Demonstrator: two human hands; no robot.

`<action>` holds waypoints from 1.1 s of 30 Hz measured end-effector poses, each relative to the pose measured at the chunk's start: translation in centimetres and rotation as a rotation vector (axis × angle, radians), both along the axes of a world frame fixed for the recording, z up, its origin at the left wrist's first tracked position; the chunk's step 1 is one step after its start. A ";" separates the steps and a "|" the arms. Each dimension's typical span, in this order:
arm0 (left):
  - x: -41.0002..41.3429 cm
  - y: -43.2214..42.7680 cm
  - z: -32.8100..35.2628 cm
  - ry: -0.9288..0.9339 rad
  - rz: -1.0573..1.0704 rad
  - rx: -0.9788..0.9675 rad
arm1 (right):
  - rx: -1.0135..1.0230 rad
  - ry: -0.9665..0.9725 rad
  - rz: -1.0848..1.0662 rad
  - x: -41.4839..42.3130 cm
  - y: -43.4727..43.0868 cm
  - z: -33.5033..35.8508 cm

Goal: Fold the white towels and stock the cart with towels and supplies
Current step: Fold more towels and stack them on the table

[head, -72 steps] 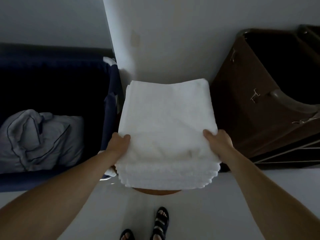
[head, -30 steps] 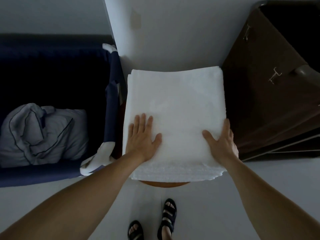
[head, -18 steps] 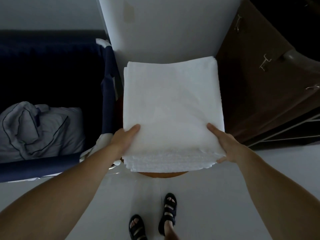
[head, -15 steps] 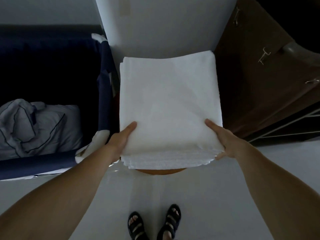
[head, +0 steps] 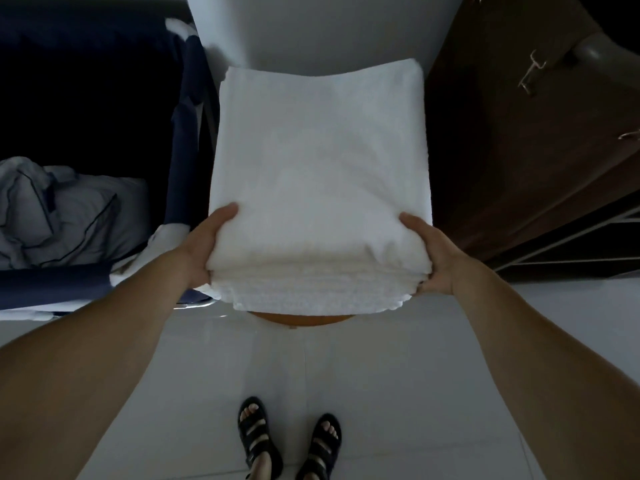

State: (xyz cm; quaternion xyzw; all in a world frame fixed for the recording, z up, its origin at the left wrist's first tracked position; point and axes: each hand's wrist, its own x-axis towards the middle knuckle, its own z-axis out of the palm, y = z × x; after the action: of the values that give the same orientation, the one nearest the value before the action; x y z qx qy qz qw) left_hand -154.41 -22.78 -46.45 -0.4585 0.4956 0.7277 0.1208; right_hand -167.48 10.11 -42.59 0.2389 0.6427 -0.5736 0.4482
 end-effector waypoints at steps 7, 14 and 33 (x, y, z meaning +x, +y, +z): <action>-0.8 -1.2 3.8 -0.030 -0.074 -0.051 | 0.064 0.056 0.045 -1.4 -0.7 3.5; 0.9 -0.6 1.4 -0.085 -0.048 0.013 | 0.076 0.031 0.080 -0.6 0.2 1.2; 1.6 -0.4 1.3 -0.059 -0.078 0.011 | 0.078 -0.047 0.071 -0.3 0.5 0.4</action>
State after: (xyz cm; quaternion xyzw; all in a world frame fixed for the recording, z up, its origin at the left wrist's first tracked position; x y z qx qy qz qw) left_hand -152.84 -23.14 -45.11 -0.4595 0.5054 0.7112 0.1663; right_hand -167.74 10.62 -42.23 0.2467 0.6618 -0.5261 0.4738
